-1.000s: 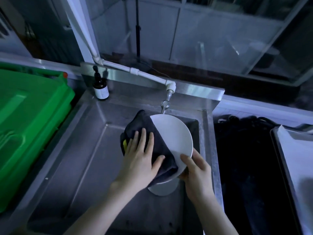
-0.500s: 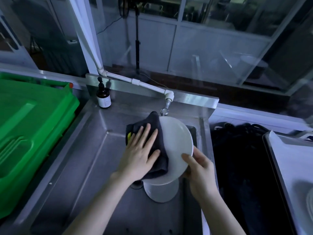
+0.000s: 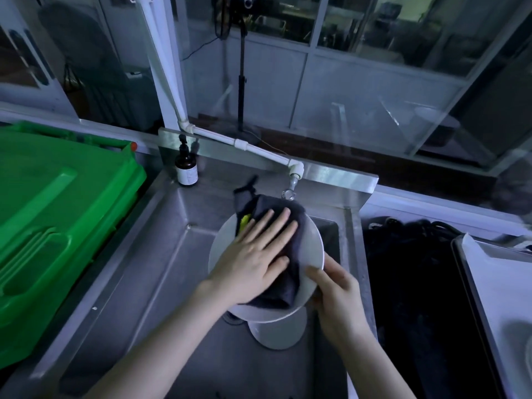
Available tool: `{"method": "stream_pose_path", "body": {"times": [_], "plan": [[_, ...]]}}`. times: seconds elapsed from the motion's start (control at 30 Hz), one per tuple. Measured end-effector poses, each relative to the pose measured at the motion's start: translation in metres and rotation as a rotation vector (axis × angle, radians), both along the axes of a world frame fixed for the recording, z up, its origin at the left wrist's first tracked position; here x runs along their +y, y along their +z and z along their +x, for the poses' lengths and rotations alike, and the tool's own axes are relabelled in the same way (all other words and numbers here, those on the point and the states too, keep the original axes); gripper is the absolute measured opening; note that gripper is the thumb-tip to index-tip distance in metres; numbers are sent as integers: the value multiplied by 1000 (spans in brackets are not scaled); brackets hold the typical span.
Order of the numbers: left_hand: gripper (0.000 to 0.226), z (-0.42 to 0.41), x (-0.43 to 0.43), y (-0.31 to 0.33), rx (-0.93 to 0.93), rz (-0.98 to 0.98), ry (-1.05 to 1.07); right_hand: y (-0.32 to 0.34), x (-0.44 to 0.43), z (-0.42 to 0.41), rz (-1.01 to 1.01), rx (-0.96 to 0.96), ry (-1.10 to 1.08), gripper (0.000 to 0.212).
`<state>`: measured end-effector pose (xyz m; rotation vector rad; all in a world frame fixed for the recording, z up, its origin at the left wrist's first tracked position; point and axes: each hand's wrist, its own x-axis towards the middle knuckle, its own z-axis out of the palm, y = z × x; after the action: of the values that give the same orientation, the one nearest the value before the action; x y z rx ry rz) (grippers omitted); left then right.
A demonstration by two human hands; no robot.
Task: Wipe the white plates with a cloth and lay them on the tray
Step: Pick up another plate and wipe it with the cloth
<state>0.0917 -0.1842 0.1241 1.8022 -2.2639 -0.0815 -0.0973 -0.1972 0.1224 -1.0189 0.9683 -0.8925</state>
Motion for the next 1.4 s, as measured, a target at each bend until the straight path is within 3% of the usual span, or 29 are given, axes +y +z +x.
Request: {"method": "stream_pose_path", "body": {"times": [0.13, 0.3, 0.53, 0.73, 0.87, 1.2, 1.27, 1.4], "plan": [[64, 13, 7, -2, 37, 43, 173, 13, -7, -8, -48, -37, -61, 35], [63, -2, 41, -5, 51, -15, 85, 23, -9, -9, -29, -80, -127, 37], [62, -6, 11, 6, 18, -89, -44, 12, 12, 8, 22, -13, 51, 36], [66, 21, 10, 3, 1, -37, 138, 30, -3, -7, -30, -76, -84, 39], [69, 13, 31, -11, 48, 11, 144, 33, -8, -8, -53, -81, -129, 42], [69, 13, 0, 17, 124, -207, 44, 25, 4, -3, -74, 87, 177, 36], [73, 27, -3, 23, 204, -231, 74, 31, -1, -12, -133, 133, 207, 38], [66, 48, -4, 26, 642, -20, 360, 47, -9, -14, -344, 233, 212, 28]]}}
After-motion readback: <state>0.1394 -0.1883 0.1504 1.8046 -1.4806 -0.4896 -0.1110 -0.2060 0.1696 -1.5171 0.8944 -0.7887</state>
